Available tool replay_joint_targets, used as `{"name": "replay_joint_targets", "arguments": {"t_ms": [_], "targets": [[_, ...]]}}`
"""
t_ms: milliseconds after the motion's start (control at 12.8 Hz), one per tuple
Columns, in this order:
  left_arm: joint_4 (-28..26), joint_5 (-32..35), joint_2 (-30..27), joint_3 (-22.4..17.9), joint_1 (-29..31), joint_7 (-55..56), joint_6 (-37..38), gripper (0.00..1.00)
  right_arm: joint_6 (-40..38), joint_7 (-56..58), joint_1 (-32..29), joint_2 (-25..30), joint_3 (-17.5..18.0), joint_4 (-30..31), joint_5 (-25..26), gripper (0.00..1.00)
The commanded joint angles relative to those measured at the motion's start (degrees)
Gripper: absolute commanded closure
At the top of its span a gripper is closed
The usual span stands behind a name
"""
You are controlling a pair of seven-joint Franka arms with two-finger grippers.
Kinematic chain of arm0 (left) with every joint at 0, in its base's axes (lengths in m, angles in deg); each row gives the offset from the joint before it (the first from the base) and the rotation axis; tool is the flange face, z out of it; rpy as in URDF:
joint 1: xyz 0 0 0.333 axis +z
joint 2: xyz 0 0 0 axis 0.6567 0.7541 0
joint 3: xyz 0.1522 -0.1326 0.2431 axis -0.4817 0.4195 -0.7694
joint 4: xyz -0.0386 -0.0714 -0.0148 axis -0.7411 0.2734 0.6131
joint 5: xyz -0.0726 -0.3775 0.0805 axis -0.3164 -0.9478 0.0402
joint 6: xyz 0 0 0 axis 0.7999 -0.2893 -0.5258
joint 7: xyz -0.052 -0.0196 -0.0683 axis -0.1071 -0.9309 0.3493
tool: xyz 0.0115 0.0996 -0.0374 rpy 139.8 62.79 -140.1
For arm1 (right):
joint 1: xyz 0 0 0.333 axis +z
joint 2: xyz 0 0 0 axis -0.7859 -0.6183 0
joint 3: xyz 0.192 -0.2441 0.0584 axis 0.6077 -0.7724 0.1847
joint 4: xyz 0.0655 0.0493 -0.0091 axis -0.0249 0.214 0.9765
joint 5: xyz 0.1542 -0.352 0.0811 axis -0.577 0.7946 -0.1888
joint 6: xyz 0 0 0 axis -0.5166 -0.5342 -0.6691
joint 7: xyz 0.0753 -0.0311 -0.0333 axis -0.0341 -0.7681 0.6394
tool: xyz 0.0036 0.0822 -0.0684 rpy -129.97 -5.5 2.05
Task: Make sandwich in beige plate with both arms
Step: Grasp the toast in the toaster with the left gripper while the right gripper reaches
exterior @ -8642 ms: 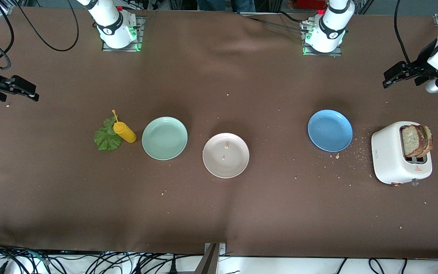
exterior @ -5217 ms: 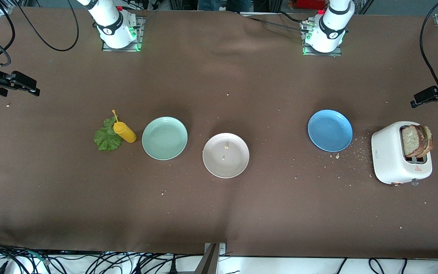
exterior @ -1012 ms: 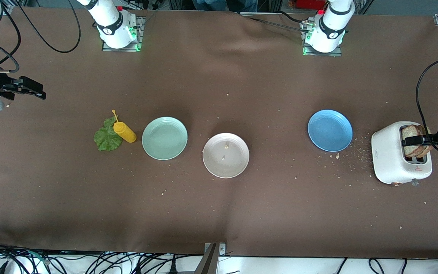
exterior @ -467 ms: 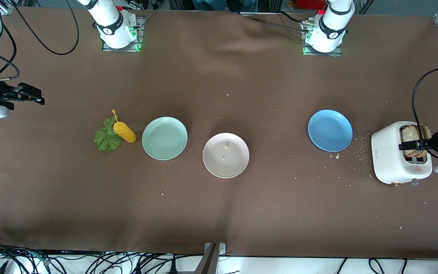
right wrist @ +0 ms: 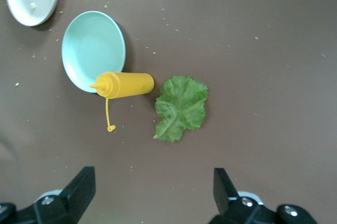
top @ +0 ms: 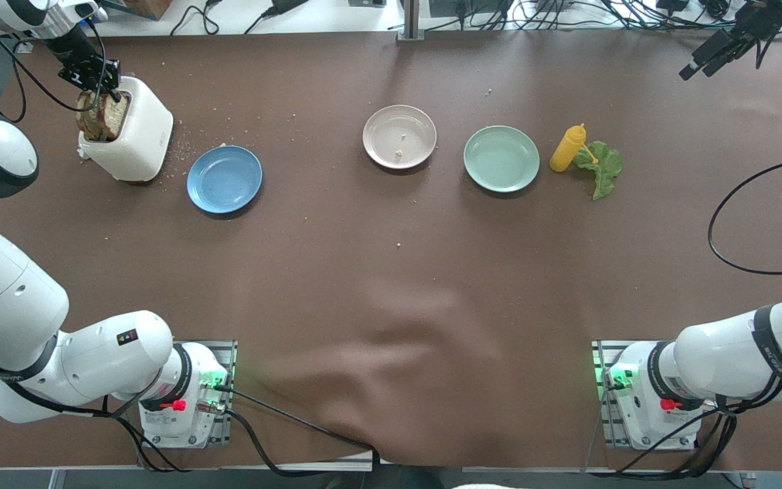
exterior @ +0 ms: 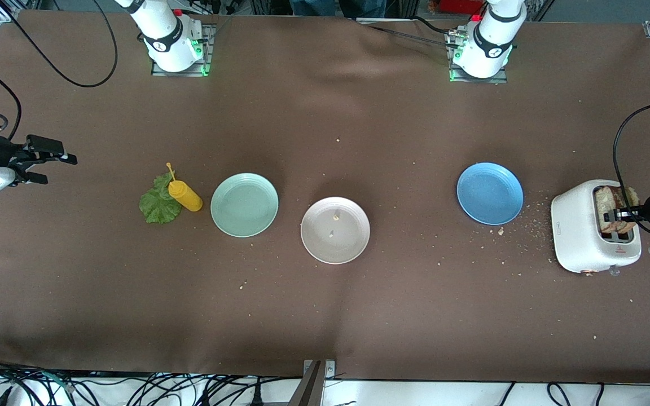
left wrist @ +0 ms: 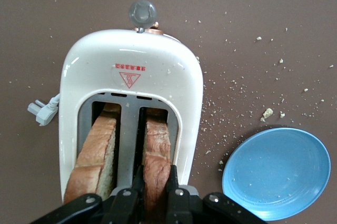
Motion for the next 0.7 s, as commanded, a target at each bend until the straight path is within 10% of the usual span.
{"name": "replay_joint_targets", "arguments": {"t_ms": [0, 311, 623], "targets": [[6.6, 0.5, -1.5, 1.2, 0.1, -1.7, 6.5, 1.0, 0.2, 10.5, -2.2, -3.0, 0.3, -0.1, -5.1, 0.01], [16.8, -9.7, -1.6, 3.6, -0.5, -0.6, 19.1, 1.0, 0.2, 24.7, -4.4, -8.5, 0.3, -0.1, -12.7, 0.01], [15.5, -22.3, -0.3, 10.1, -6.0, 13.8, 22.5, 1.0, -0.7, 38.4, -5.7, -13.9, 0.3, -0.1, -19.9, 0.01]]}}
